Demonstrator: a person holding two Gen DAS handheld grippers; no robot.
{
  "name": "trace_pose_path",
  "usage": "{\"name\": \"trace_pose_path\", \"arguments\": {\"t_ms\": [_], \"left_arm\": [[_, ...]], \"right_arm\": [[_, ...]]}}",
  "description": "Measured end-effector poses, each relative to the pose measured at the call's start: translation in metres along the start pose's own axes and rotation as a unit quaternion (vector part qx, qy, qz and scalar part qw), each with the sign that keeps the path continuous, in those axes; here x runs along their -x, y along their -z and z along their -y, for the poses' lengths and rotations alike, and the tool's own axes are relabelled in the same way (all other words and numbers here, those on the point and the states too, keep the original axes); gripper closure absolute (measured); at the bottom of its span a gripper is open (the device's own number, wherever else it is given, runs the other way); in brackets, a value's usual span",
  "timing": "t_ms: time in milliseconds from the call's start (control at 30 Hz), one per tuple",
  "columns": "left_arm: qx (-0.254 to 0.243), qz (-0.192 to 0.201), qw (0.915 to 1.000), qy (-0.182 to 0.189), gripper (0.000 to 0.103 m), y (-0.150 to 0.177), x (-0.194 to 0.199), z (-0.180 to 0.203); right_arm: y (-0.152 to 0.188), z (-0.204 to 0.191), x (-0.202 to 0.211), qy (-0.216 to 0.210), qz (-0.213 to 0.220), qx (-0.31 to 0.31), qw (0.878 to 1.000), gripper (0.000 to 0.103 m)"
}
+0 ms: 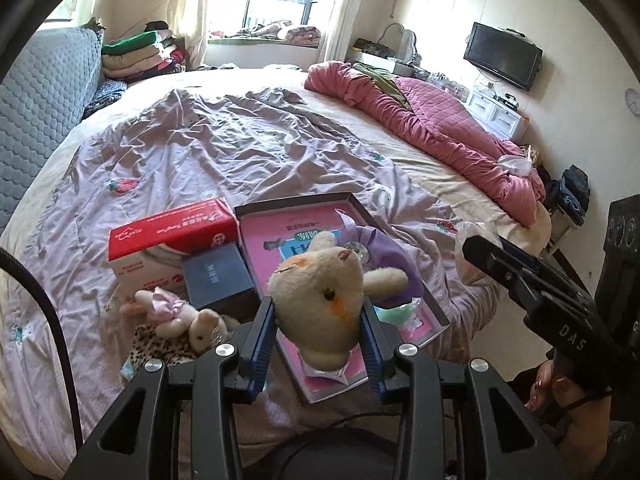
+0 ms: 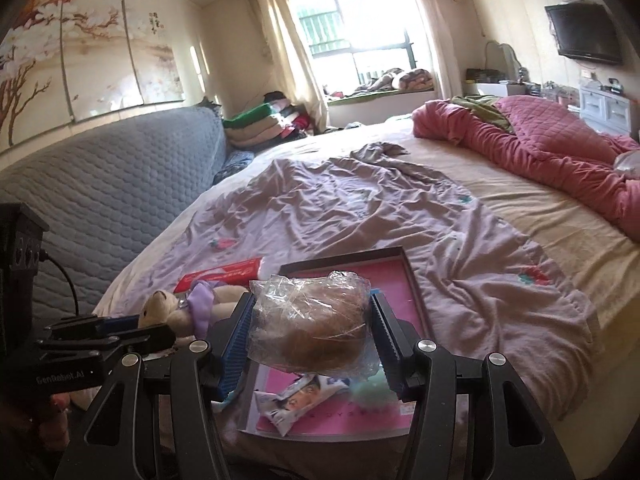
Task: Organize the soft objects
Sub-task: 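Lift the plush cat with the left gripper toward the pink tray while the right carries the clear bag there, then lower the plush cat and the clear bag over the pink tray with both grippers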
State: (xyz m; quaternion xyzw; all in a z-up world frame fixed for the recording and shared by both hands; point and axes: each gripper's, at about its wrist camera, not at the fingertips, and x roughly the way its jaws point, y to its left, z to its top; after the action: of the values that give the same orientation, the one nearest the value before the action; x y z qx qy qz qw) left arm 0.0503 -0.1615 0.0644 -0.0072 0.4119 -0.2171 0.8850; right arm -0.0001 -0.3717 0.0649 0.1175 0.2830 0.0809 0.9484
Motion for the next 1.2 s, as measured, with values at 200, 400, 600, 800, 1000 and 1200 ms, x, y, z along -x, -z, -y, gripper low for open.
{"name": "trace_pose_path", "arguments": {"t_ms": [200, 400, 600, 800, 1000, 1200], "left_arm": [[-0.002, -0.008, 0.9999, -0.005, 0.063, -0.004, -0.016, 0.002], [-0.001, -0.018, 0.9997, -0.016, 0.063, -0.004, -0.037, 0.001], [0.001, -0.026, 0.9994, -0.021, 0.063, 0.001, -0.054, -0.003], [-0.005, -0.032, 0.9989, -0.033, 0.063, 0.007, -0.071, -0.006], [0.007, -0.043, 0.9987, -0.027, 0.063, 0.011, -0.088, -0.013], [0.003, -0.064, 0.9974, -0.034, 0.063, 0.017, -0.104, -0.016]], "right_arm": [[0.005, 0.011, -0.003, 0.012, -0.005, -0.006, 1.000, 0.045], [0.011, 0.016, -0.008, 0.012, -0.019, -0.008, 1.000, 0.045], [0.019, 0.015, -0.017, 0.007, -0.034, -0.007, 0.999, 0.045], [0.028, 0.008, -0.032, 0.000, -0.053, 0.003, 0.999, 0.045], [0.041, 0.000, -0.051, -0.012, -0.079, 0.011, 0.997, 0.045], [0.054, -0.005, -0.068, -0.014, -0.104, 0.020, 0.994, 0.045]]}}
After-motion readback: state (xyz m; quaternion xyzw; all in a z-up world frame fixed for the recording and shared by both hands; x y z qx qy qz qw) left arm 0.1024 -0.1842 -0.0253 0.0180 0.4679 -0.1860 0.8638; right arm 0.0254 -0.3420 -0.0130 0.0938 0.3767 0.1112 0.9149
